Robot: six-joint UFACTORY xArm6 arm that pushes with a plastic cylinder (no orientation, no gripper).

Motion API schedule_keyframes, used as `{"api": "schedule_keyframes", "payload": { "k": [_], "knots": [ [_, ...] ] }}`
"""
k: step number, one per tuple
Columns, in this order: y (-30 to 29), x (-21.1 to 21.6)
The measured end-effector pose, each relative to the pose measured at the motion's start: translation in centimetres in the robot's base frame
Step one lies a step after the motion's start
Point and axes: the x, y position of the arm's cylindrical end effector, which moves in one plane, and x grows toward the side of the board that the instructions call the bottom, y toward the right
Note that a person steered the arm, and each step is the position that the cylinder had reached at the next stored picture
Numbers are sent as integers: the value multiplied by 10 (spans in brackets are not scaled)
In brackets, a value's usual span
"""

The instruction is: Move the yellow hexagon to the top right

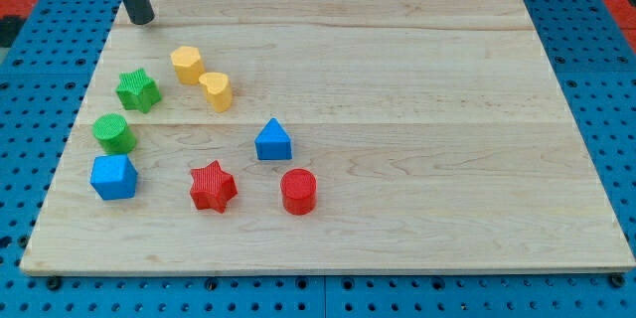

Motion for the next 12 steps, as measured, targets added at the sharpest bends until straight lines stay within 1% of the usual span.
{"api": "schedule_keyframes", "payload": {
  "k": [3,4,5,6,7,8,10,11,12],
  "knots": [
    [-2,2],
    [-4,31],
    [-15,44],
    [-7,102],
    [53,104],
    [136,103],
    [137,102],
    [115,96],
    [113,68]
  ]
}}
